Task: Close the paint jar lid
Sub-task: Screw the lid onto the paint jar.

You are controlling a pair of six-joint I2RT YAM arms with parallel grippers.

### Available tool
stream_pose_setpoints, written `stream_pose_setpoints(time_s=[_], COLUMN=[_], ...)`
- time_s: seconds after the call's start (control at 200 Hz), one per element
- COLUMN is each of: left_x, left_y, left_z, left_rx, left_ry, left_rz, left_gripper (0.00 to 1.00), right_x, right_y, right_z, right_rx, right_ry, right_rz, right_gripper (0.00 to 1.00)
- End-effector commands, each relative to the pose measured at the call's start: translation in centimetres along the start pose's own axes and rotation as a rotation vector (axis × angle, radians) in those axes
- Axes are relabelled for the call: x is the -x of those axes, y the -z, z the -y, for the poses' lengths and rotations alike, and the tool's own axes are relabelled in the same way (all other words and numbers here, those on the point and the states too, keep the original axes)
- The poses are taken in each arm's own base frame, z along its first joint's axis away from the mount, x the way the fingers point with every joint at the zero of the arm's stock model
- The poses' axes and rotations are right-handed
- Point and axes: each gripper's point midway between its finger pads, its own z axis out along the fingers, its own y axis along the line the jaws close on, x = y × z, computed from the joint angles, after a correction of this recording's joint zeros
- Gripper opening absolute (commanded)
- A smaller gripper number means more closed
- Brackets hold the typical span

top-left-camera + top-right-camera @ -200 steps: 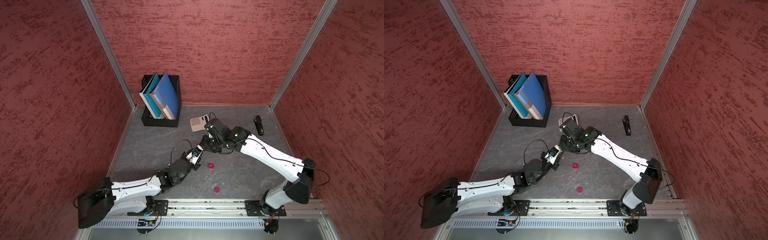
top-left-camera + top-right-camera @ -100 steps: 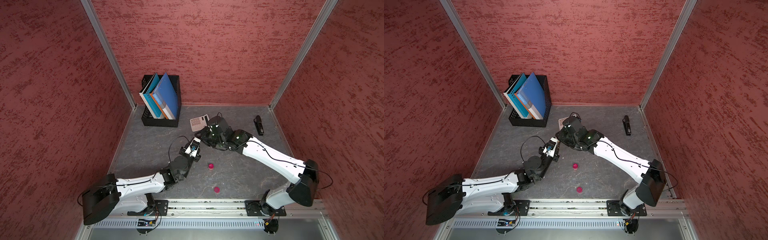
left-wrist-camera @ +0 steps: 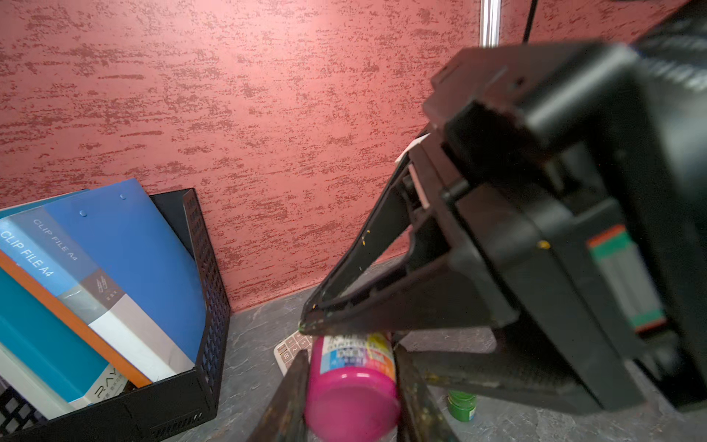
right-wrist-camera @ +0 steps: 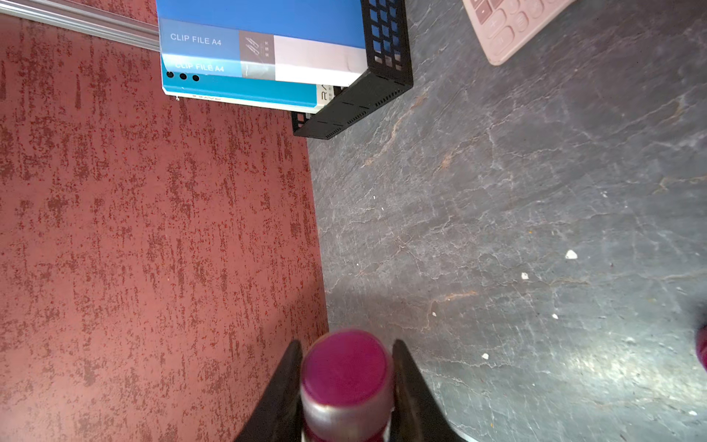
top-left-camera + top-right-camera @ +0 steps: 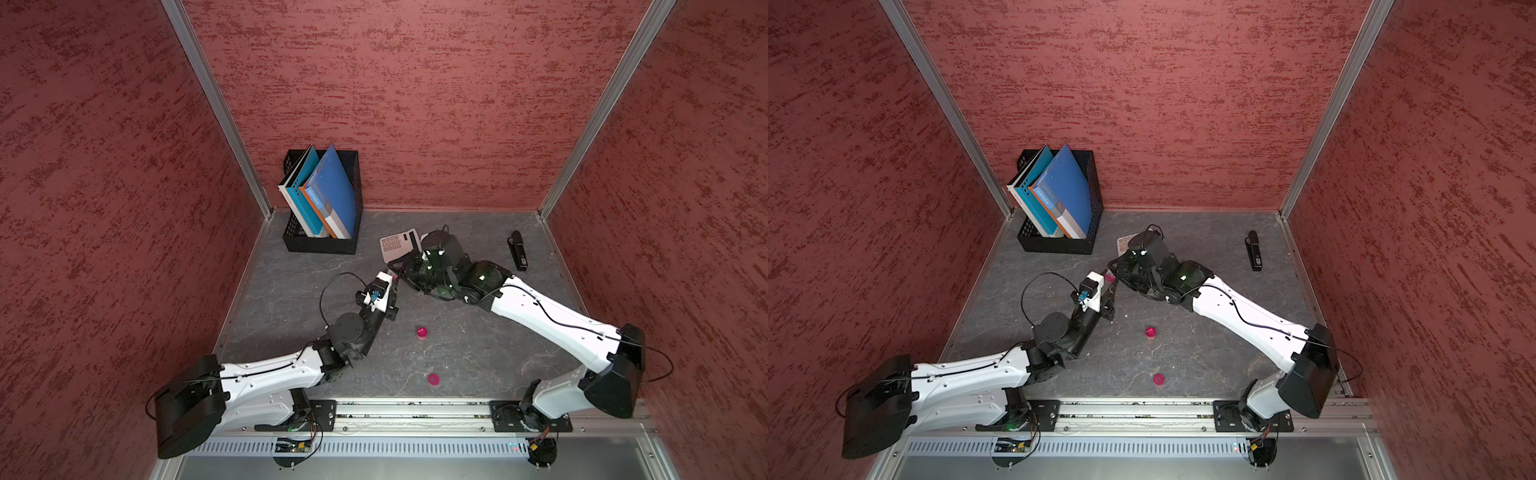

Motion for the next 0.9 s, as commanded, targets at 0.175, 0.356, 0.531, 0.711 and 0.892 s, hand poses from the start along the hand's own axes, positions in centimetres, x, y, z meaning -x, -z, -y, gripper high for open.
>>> stream_pose_setpoints(time_s=[0.175, 0.356, 0.531, 0.711, 0.892], left_x=[4.6, 2.8, 2.4, 2.1, 1.5], left_y=[1.1, 1.3, 1.3, 1.3, 1.3], left_z=[-1.0, -0.9, -0.7, -0.3, 0.5], left_rx=[-0.045, -0.052, -0.06, -0.091, -0.126], left_ry=[0.224, 0.227, 0.225, 0.235, 0.261], left_rz=[0.164, 0.115, 0.104, 0.093, 0.066], left_gripper=[0.18, 0.19, 0.19, 0.2, 0.25], right_x=[-6.3, -6.1, -6.4, -5.7, -4.6], right_y=[2.0, 3.1, 3.8, 5.5, 5.4], right_z=[6.2, 5.4, 5.7, 5.7, 6.2], right_rx=[-0.274, -0.25, -0.27, -0.283, -0.313], right_ry=[0.201, 0.258, 0.299, 0.361, 0.4], right_rz=[-0.257, -0.265, -0.295, -0.264, -0.212], right_gripper=[0.28, 0.28, 0.29, 0.29, 0.28])
